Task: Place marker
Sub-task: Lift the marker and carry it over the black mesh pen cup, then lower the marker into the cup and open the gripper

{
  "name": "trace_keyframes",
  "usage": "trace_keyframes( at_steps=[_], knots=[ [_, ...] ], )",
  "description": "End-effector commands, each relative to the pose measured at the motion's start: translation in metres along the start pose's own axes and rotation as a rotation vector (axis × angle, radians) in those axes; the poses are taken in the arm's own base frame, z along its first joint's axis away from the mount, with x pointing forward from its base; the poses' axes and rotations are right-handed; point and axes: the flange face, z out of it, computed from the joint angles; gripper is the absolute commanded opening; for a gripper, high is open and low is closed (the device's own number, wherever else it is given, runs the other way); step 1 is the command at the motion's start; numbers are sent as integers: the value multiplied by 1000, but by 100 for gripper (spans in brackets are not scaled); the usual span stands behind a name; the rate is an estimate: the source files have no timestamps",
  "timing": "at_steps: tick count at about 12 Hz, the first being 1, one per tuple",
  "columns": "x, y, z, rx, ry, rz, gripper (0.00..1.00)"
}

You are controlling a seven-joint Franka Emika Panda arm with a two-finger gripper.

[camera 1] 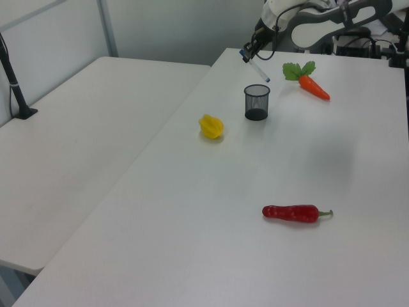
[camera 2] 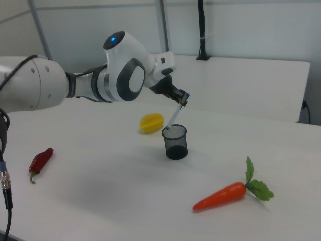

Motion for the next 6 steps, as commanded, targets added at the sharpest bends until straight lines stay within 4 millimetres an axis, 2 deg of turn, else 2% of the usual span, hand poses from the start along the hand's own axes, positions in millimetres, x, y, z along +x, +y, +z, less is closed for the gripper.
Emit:
trace_keyframes(
  at_steps=[1,3,6],
  knots=[
    [-10,-3,20,2,20,-28,10],
    [-15,-7,32,8,12,-28,10],
    [-17,-10,33,12,11,-25,12]
  ],
)
